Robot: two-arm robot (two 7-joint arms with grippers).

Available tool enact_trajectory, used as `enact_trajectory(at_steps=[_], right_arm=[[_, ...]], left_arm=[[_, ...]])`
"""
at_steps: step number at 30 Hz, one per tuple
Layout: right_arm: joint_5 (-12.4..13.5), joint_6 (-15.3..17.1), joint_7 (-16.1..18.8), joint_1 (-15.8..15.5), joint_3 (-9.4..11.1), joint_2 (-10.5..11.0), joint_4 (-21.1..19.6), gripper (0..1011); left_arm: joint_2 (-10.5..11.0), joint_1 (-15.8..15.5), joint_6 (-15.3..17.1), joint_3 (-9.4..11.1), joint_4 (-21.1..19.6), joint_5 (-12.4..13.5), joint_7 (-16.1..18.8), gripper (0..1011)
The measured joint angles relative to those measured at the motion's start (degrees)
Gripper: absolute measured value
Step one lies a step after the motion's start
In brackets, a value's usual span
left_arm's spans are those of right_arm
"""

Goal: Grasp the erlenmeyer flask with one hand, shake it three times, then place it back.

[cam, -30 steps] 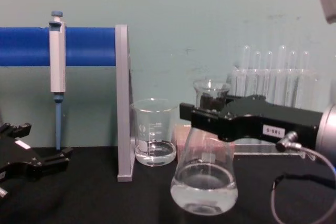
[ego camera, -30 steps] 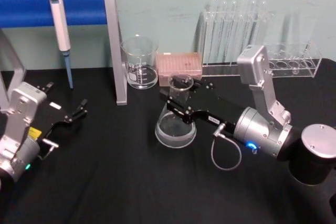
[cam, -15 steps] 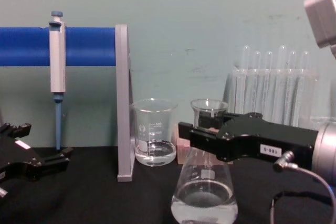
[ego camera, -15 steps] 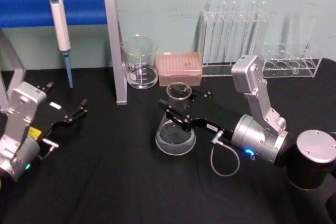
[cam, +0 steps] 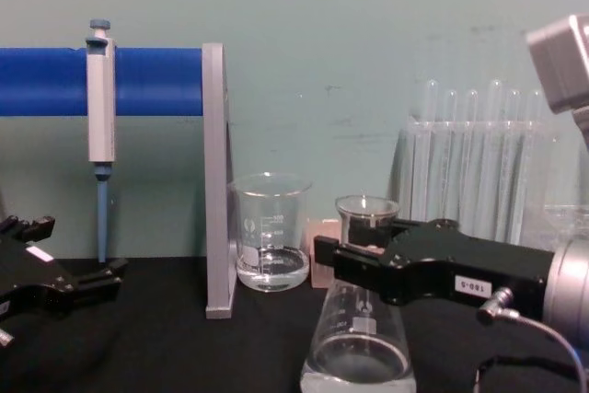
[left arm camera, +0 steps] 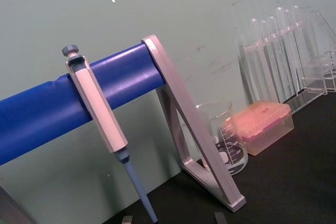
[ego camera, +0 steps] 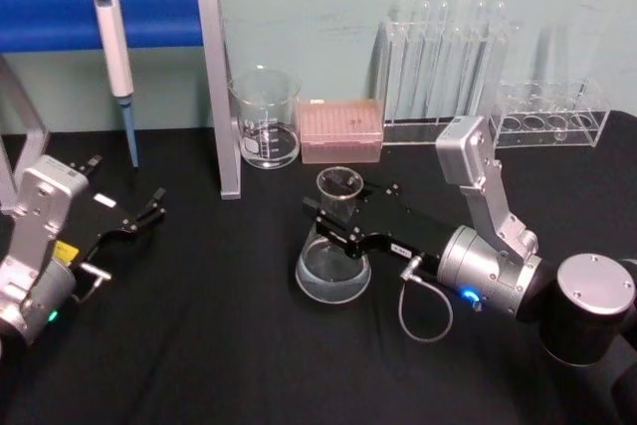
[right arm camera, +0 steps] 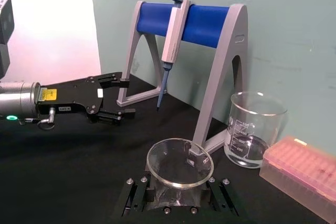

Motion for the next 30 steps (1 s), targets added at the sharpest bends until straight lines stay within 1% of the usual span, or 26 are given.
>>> enact_trajectory(at_steps=[30], right_arm=[[-1.20, 0.31, 0.46, 1.00, -0.78, -0.83, 3.71, 456]], left_arm=[[0.00, 0.00, 0.00, 0.00, 0.00, 0.00, 0.00, 1001]])
